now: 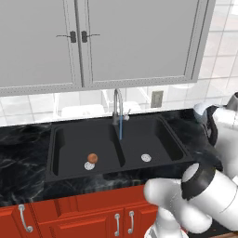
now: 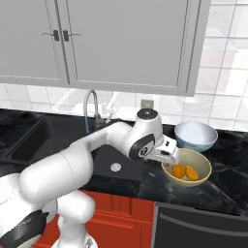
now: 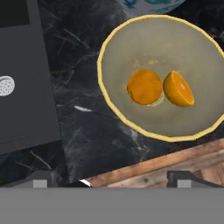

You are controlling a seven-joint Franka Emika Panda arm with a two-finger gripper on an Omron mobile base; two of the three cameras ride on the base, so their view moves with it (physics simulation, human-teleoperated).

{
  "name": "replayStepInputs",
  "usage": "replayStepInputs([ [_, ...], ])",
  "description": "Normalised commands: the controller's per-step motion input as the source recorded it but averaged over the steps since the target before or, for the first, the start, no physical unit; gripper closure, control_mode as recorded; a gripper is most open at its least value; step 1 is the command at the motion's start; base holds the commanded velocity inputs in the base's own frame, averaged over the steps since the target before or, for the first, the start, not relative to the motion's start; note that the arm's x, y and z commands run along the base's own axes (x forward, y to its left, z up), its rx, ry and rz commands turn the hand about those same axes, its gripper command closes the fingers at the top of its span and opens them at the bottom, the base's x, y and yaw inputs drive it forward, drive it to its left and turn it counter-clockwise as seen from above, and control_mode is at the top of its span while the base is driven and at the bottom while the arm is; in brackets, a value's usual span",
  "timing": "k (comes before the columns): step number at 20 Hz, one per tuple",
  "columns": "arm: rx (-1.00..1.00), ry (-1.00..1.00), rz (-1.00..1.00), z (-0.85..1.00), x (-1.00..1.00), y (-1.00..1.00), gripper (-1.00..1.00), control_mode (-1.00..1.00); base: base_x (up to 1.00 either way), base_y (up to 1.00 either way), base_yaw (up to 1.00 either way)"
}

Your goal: Pick the oranges from the sink and place them in one bowl. Place the onion in the other bowl. Then turn off the sink faucet.

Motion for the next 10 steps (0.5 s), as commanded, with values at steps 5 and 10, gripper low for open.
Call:
replayStepInputs([
  [5,-0.12,-0.01,0.0,0.37,-0.43,0.83,-1.0,-1.0,0.0,0.0,0.0],
  [10,-0.07,0.0,0.0,0.32,-0.35,0.83,-1.0,-1.0,0.0,0.0,0.0],
])
